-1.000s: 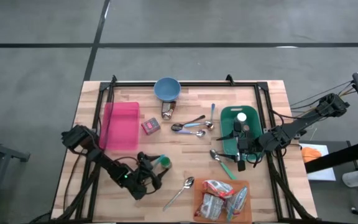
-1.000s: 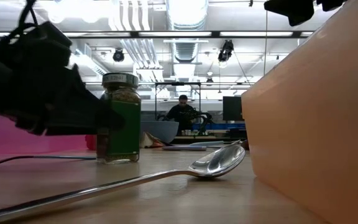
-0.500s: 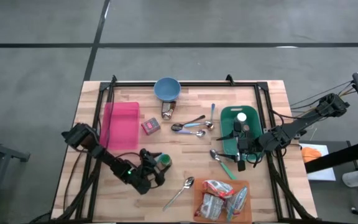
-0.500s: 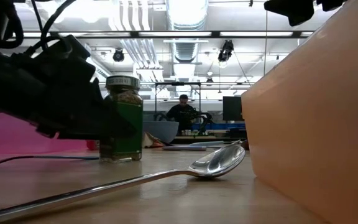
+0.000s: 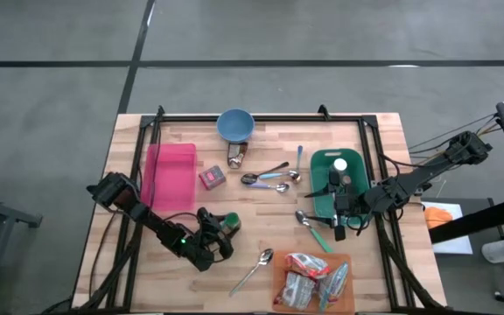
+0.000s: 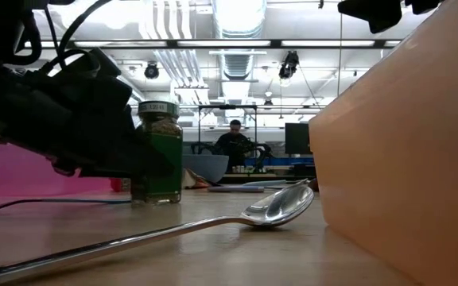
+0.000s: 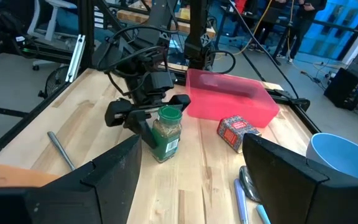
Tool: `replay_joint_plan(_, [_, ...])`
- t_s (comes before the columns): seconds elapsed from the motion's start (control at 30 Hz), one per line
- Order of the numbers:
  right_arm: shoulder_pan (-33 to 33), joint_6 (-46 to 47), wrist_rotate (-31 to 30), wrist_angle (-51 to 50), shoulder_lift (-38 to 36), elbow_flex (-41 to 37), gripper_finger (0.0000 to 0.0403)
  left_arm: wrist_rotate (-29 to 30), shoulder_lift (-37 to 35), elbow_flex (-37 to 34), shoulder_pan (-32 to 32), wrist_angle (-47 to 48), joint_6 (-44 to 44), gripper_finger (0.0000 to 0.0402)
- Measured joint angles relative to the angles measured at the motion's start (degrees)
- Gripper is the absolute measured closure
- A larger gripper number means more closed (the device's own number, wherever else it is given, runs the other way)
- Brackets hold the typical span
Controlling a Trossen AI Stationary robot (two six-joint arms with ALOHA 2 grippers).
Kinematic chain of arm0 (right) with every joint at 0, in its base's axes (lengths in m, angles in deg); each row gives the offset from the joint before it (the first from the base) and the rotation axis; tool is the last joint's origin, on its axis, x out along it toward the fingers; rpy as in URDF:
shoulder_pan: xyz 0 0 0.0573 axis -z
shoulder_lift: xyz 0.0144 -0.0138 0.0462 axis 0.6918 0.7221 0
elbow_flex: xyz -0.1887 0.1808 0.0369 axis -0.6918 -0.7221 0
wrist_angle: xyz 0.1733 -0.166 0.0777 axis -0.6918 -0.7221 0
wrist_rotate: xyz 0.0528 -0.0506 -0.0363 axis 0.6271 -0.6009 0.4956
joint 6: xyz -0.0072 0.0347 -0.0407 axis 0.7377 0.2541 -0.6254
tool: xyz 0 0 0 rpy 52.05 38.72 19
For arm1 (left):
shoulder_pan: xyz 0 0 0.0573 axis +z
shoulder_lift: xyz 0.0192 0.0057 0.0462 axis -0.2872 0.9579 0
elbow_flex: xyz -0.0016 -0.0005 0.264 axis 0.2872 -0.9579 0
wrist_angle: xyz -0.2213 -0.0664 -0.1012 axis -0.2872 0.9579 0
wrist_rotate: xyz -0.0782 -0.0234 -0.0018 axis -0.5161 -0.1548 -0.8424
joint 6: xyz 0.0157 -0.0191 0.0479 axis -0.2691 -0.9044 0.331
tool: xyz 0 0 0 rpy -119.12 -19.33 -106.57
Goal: Pick & Place Food Item
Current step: Put the green seasoning bottle into the green bin
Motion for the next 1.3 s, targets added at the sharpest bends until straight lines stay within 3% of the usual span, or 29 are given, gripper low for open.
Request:
replay_joint_plan(0.27, [0.0, 0.0, 0.0, 0.0, 0.0, 0.0, 0.0126, -0.4, 0.0, 0.0, 0.0, 0.0, 0.0, 0.0214])
replay_joint_plan(0.6, [0.0, 0.0, 0.0, 0.0, 0.0, 0.0, 0.0126, -2.3, 0.0, 0.0, 0.0, -1.7, 3.9, 0.019])
replay_joint_plan(0.87, [0.0, 0.0, 0.0, 0.0, 0.0, 0.0, 0.0126, -3.6, 0.0, 0.0, 1.9, -3.9, 4.5, 0.0214])
replay_joint_plan(1.13, [0.0, 0.0, 0.0, 0.0, 0.0, 0.0, 0.0126, -12.6, 0.0, 0.0, 7.0, -12.5, 16.2, 0.0191])
replay_joint_plan(1.3, [0.0, 0.0, 0.0, 0.0, 0.0, 0.0, 0.0126, -17.0, 0.0, 1.4, 10.6, -13.6, 20.2, 0.0206])
